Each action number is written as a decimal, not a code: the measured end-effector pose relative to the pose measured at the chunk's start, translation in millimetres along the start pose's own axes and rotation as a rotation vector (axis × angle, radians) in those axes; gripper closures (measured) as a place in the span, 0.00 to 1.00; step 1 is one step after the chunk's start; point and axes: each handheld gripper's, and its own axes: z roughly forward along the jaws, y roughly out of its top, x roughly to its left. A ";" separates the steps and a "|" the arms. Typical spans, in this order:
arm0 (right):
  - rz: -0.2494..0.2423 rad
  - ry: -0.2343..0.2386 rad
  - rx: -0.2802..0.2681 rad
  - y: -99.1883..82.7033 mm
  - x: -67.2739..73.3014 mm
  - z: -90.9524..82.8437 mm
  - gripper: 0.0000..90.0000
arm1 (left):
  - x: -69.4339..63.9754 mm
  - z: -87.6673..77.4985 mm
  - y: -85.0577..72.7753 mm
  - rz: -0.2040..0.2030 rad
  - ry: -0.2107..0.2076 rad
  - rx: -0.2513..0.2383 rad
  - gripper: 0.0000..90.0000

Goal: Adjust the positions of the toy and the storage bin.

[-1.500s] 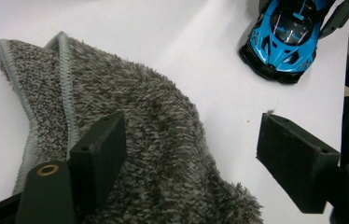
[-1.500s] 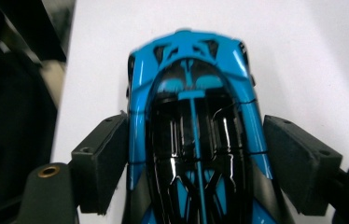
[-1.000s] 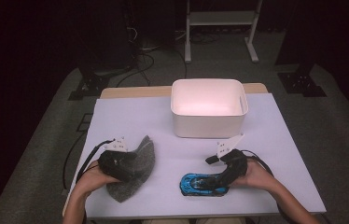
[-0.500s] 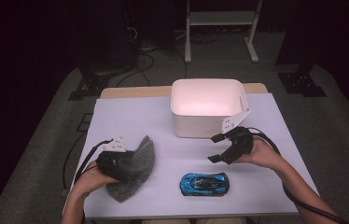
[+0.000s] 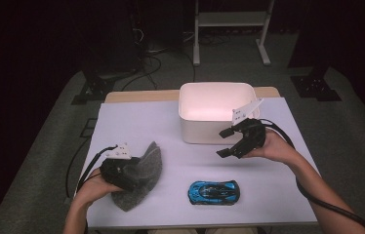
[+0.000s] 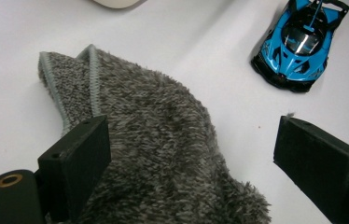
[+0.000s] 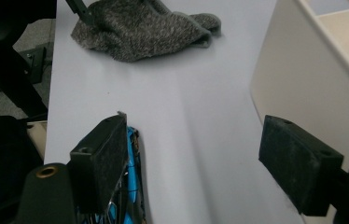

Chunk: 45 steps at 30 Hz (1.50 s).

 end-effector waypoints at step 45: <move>-0.024 -0.069 0.149 50.8 -61.7 5.8 0.27 | -0.2 -2.9 -2.7 -0.007 -0.013 -0.001 0.11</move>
